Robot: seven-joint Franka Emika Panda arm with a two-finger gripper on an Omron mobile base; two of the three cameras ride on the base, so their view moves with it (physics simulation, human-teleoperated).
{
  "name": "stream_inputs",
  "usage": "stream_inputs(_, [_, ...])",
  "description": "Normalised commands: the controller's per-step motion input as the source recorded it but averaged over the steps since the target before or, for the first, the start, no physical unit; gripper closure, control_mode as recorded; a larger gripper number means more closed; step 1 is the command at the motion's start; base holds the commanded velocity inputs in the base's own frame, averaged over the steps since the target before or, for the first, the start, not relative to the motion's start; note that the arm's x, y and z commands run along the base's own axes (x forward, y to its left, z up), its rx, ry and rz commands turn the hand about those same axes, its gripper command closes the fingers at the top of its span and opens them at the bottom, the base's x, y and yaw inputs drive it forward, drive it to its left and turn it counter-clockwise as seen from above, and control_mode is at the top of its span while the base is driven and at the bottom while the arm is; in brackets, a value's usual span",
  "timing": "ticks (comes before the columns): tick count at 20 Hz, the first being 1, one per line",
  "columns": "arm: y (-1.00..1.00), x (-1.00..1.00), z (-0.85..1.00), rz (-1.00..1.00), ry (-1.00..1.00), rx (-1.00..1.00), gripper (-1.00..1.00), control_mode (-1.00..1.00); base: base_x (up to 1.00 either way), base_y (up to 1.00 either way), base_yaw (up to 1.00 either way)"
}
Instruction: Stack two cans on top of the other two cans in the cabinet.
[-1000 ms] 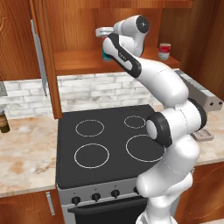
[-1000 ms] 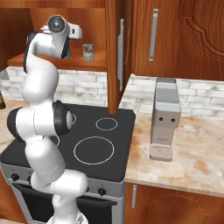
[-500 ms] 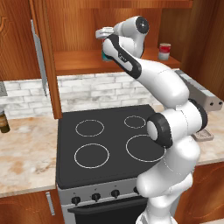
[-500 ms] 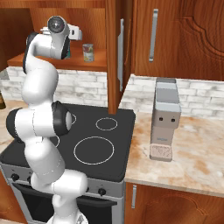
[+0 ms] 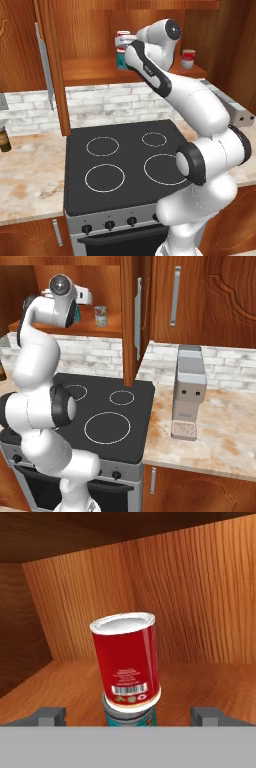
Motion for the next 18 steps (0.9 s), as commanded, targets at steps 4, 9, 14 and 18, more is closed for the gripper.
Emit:
stream_inputs(4, [-0.22,-0.53,-0.07,-0.06,0.00,0.00,-1.00,-1.00,0.00,0.00,0.00])
stream_inputs(9, [-0.25,-0.47,-0.11,-0.17,0.02,-0.01,-1.00,-1.00,0.00,0.00,0.00])
stream_inputs(14, [-0.29,-0.17,-0.04,-0.27,0.17,-0.01,-1.00,-1.00,0.00,0.00,0.00])
stream_inputs(18, [-0.41,0.00,-0.01,-0.20,0.19,0.00,-1.00,-1.00,0.00,0.00,0.00])
